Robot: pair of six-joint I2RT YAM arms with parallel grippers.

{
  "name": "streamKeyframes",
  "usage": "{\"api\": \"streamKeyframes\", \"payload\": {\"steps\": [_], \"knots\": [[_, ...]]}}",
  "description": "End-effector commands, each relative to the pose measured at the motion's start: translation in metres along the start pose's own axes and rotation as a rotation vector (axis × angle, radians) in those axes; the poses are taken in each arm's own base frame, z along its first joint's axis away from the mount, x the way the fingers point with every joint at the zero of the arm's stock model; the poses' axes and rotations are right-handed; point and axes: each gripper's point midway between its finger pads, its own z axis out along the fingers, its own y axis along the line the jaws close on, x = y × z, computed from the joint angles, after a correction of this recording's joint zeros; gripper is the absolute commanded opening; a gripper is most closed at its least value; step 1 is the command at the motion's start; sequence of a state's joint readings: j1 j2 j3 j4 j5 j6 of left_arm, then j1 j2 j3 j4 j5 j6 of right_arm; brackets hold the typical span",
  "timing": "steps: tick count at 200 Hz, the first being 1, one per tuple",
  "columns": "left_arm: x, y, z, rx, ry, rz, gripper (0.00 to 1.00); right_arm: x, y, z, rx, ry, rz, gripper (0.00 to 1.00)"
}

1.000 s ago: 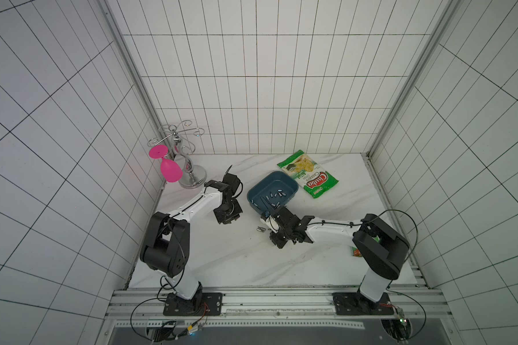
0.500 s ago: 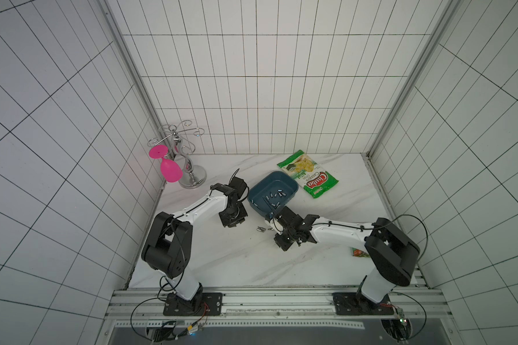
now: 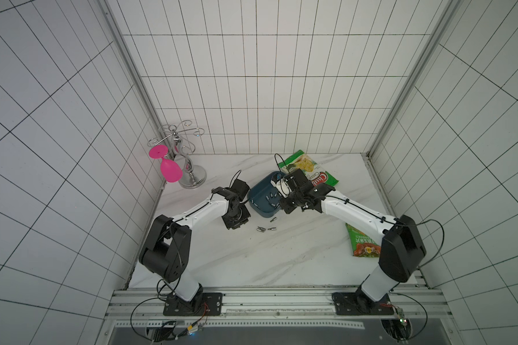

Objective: Put the bit on the desktop into the storage box
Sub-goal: Pick up the screwdriver bit from the center of the board, then place the screwdriver bit in the storage box.

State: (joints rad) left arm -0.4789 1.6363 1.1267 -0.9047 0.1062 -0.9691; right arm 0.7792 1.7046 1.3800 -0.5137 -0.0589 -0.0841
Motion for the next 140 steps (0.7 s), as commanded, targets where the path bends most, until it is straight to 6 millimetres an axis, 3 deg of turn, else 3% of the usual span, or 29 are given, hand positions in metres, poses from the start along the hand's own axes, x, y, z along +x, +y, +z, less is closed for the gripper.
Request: {"api": "streamKeyframes", "payload": {"steps": [1,55,140], "knots": [[0.005,-0.019,0.0,0.075,-0.019,-0.032,0.28,-0.004,-0.013,0.02,-0.021,0.044,-0.024,0.0],[0.022,-0.032,0.014,0.095,0.003,-0.028,0.31,-0.031,-0.035,0.071,-0.072,0.063,0.017,0.0],[0.036,-0.038,0.035,0.064,0.039,0.009,0.32,-0.024,-0.045,0.121,-0.119,0.156,0.047,0.0]]}}
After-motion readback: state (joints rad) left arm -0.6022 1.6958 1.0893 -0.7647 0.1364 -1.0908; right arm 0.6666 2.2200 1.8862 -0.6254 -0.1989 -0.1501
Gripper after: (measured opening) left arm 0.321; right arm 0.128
